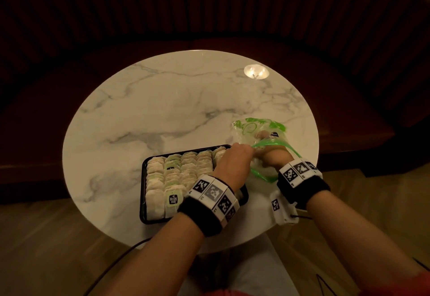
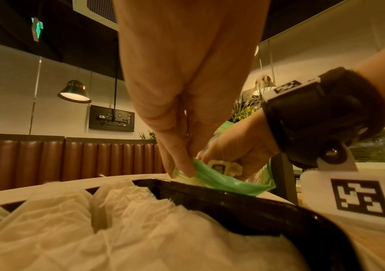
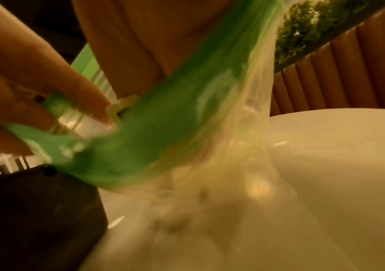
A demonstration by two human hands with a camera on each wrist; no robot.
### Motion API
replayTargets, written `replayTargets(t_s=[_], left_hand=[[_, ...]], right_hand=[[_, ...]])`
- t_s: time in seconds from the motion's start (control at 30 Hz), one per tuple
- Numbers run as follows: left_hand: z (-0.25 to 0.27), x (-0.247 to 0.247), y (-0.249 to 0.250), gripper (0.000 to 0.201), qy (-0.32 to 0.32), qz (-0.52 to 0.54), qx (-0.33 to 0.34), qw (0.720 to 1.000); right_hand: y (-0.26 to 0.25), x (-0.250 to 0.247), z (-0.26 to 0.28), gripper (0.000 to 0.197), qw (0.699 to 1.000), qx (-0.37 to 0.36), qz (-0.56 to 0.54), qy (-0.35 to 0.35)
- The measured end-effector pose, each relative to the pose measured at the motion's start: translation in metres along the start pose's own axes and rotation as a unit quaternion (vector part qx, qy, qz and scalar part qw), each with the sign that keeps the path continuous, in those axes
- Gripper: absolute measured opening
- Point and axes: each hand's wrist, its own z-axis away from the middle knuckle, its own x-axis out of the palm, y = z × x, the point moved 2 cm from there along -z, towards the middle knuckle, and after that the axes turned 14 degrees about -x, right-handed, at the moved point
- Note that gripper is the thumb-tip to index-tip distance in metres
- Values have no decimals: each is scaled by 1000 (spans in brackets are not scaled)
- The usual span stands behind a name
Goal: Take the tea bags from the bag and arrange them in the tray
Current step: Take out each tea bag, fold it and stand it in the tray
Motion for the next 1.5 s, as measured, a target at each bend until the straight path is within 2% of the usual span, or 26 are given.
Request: replayTargets(t_s=[0.03, 0.1, 0.17, 0.23, 0.27, 0.33, 0.5, 0.67, 0.83, 1.0, 1.07, 1.1, 1.17, 1.23, 1.3, 1.37, 1.43, 1.5], left_hand=[[1, -1, 1, 42, 1, 8, 2, 1000], [4, -4, 1, 40, 12, 15, 5, 1000], [4, -6, 0, 38, 17, 22, 0, 1000], [4, -7, -1, 39, 27, 40, 3, 999], [4, -8, -1, 42, 28, 45, 6, 999], [4, -8, -2, 45, 27, 57, 5, 998], [1, -10, -4, 41, 21, 101, -11, 995], [1, -13, -8, 42, 1, 162, -28, 986], [-1, -10, -17, 38, 1, 221, -48, 974], [11, -25, -28, 34, 62, 312, -60, 946], [20, -33, -27, 27, 53, 399, -61, 913], [26, -35, -25, 31, 20, 460, -69, 885], [38, -38, -19, 48, -86, 585, -102, 800], [47, -39, -16, 60, -158, 675, -111, 713], [50, -39, -20, 63, -175, 747, -110, 632], [49, -40, -27, 60, -172, 798, -126, 564], [47, -40, -36, 56, -158, 824, -141, 525], [47, -38, -44, 52, -151, 837, -150, 504]], right_hand=[[2, 1, -2, 41, 998, 24, -52, 3], [6, 1, -2, 35, 997, -17, -80, 15], [11, -3, -4, 30, 987, -20, -150, 61], [11, -3, -2, 17, 973, -10, -222, 68], [11, -3, -1, 17, 965, -3, -252, 71], [11, -4, 0, 31, 956, -16, -287, 64], [9, -11, 21, 43, 948, -70, -310, 5], [12, -29, 53, 39, 964, -109, -234, -62], [15, -49, 79, 39, 966, -122, -218, -60], [-2, -62, 87, 36, 945, -175, -275, -21], [-17, -57, 85, 36, 936, -205, -286, -2], [-24, -52, 83, 36, 933, -222, -282, 5], [-40, -36, 80, 37, 928, -255, -270, 12], [-53, -17, 78, 36, 923, -282, -262, 11], [-64, 3, 76, 35, 929, -303, -214, 15], [-72, 19, 74, 33, 937, -332, -104, 25], [-78, 32, 71, 33, 930, -365, -6, 40], [-82, 46, 71, 33, 922, -379, 71, 42]])
